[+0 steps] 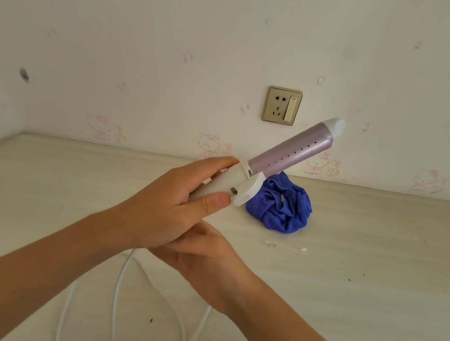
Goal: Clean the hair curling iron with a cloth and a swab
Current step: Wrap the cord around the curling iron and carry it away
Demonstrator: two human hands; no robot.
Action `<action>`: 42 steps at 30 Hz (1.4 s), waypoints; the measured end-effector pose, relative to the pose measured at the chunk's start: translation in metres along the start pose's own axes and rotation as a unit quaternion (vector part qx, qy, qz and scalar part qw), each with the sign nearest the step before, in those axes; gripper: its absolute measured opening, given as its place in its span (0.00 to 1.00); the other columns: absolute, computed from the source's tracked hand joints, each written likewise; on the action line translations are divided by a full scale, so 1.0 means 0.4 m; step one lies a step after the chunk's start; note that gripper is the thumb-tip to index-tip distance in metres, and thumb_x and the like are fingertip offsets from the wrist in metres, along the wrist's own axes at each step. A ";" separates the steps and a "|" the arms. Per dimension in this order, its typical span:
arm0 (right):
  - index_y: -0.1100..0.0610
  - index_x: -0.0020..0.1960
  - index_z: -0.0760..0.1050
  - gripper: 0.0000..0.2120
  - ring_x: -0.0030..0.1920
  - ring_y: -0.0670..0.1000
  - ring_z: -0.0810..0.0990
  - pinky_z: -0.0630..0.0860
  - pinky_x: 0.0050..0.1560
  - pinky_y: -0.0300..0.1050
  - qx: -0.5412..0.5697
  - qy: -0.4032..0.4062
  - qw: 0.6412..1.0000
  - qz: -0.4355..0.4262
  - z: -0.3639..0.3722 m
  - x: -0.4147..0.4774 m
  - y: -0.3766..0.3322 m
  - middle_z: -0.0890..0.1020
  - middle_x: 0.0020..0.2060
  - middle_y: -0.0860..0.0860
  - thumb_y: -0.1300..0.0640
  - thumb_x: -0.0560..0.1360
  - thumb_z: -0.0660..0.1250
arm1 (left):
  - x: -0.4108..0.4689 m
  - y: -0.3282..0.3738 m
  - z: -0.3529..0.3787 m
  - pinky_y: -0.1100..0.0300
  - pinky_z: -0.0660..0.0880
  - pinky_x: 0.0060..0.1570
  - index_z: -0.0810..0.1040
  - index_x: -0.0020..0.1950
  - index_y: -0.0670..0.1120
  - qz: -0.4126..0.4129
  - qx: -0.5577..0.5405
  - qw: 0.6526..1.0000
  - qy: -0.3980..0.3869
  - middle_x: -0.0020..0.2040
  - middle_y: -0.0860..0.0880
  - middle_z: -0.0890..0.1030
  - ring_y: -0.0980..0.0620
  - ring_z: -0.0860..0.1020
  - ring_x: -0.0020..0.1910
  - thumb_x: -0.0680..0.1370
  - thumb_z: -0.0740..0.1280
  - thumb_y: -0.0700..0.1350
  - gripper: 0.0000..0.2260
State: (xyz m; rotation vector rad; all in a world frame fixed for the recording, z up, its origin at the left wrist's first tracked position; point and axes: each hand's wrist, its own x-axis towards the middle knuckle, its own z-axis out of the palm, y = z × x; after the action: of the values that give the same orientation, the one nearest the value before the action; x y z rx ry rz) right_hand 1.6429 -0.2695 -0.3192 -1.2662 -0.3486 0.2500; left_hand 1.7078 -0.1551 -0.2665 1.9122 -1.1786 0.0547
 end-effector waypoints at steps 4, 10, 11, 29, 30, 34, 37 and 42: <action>0.61 0.55 0.78 0.05 0.37 0.55 0.85 0.76 0.66 0.63 -0.023 -0.031 0.995 0.089 0.022 -0.023 0.012 0.78 0.38 0.55 0.62 0.80 0.66 | -0.014 0.010 -0.012 0.70 0.73 0.50 0.70 0.73 0.63 -0.017 0.006 1.000 -0.018 0.57 0.61 0.81 0.57 0.80 0.53 0.83 0.65 0.53 0.18; 0.57 0.43 0.83 0.10 0.27 0.46 0.65 0.65 0.31 0.40 -0.334 0.033 0.937 0.094 -0.037 -0.135 -0.069 0.70 0.27 0.48 0.55 0.82 0.68 | -0.053 -0.018 -0.051 0.66 0.70 0.41 0.73 0.72 0.63 -0.052 0.091 0.991 -0.086 0.47 0.60 0.82 0.57 0.79 0.42 0.82 0.66 0.55 0.18; 0.57 0.43 0.83 0.11 0.30 0.47 0.66 0.64 0.33 0.42 -0.374 0.040 0.923 0.083 -0.051 -0.154 -0.092 0.71 0.29 0.50 0.55 0.81 0.69 | -0.060 -0.019 -0.046 0.66 0.70 0.38 0.74 0.70 0.63 -0.056 0.107 0.989 -0.087 0.44 0.60 0.82 0.57 0.78 0.38 0.82 0.66 0.55 0.16; 0.49 0.38 0.83 0.12 0.27 0.42 0.67 0.65 0.30 0.30 -0.521 0.245 0.817 -0.045 -0.326 -0.229 -0.277 0.72 0.24 0.41 0.59 0.79 0.72 | -0.141 -0.051 -0.042 0.52 0.74 0.39 0.73 0.64 0.60 -0.034 0.148 0.976 -0.154 0.43 0.55 0.80 0.52 0.77 0.40 0.82 0.56 0.64 0.15; 0.49 0.38 0.83 0.12 0.27 0.42 0.66 0.64 0.31 0.30 -0.511 0.250 0.821 -0.044 -0.338 -0.225 -0.270 0.73 0.25 0.42 0.59 0.79 0.72 | -0.145 -0.051 -0.045 0.52 0.74 0.40 0.74 0.65 0.60 -0.028 0.129 0.981 -0.141 0.43 0.55 0.81 0.52 0.78 0.40 0.82 0.57 0.64 0.16; 0.45 0.39 0.84 0.14 0.31 0.45 0.67 0.64 0.35 0.42 -0.491 0.261 0.830 -0.030 -0.347 -0.191 -0.209 0.74 0.27 0.45 0.58 0.80 0.70 | -0.140 -0.044 -0.034 0.65 0.70 0.31 0.75 0.66 0.60 -0.018 0.066 0.995 -0.068 0.41 0.56 0.80 0.52 0.77 0.35 0.82 0.61 0.60 0.14; 0.51 0.40 0.85 0.12 0.27 0.43 0.69 0.65 0.33 0.39 -0.549 0.209 0.809 0.026 -0.302 -0.156 -0.148 0.76 0.26 0.43 0.52 0.81 0.69 | -0.112 -0.037 -0.016 0.65 0.69 0.34 0.71 0.68 0.61 -0.034 0.076 0.996 -0.022 0.41 0.59 0.78 0.54 0.76 0.36 0.82 0.59 0.57 0.15; 0.60 0.35 0.71 0.19 0.28 0.47 0.66 0.64 0.32 0.45 -0.591 0.093 0.801 0.018 -0.177 -0.121 -0.104 0.68 0.25 0.49 0.52 0.82 0.66 | -0.054 -0.036 0.028 0.50 0.74 0.40 0.67 0.71 0.57 -0.065 0.125 0.989 -0.041 0.45 0.58 0.76 0.53 0.75 0.39 0.84 0.58 0.52 0.15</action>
State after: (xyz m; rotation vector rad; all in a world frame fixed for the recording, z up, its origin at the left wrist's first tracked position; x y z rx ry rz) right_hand 1.6257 -0.3621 -0.3034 -2.5223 -0.3048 -0.1160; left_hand 1.7027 -0.1449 -0.2923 2.2280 -1.1403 0.0561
